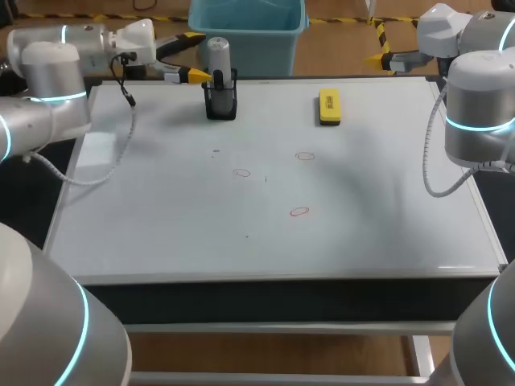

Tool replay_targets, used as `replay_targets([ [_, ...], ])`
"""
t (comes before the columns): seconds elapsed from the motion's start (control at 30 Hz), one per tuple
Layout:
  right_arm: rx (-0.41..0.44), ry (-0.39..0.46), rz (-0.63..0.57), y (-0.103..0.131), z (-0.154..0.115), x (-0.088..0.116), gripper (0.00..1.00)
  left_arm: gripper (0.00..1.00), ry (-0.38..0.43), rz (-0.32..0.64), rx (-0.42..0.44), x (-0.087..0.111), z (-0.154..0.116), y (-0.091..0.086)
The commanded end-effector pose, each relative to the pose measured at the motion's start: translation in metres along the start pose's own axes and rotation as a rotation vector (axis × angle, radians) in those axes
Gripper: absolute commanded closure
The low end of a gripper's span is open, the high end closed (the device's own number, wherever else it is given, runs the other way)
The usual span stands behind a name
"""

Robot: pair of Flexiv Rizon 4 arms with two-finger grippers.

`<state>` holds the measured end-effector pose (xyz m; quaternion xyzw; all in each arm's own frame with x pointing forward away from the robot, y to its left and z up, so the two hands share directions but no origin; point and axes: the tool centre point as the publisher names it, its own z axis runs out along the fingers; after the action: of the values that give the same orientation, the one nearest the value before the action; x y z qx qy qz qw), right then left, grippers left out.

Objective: Pick up the inspection probe, press it on each red-marked spot on the whiteboard one by one, put down the probe, pick up the eraser, and wipe off all the red marks.

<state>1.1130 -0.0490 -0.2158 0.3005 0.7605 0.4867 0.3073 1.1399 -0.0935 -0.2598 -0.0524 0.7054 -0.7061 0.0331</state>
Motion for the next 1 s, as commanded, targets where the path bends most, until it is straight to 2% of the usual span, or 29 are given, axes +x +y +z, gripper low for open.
replay_targets([
  [0.03, 0.0, 0.001, 0.0, 0.0, 0.0, -0.001, 0.0, 0.0, 0.157, 0.0, 0.005, -0.011, 0.01, 0.006],
  [0.23, 0.0, 0.001, 0.0, 0.0, 0.0, -0.001, 0.0, 0.0, 0.188, -0.006, 0.005, -0.01, 0.026, 0.01],
  [0.53, 0.0, 0.001, 0.0, 0.0, 0.0, -0.001, 0.0, 0.0, 0.189, -0.017, 0.017, -0.008, 0.042, 0.012],
  [1.0, 0.0, 0.001, 0.0, 0.0, 0.0, -0.001, 0.0, 0.0, 0.107, -0.034, 0.003, -0.004, 0.054, 0.014],
])
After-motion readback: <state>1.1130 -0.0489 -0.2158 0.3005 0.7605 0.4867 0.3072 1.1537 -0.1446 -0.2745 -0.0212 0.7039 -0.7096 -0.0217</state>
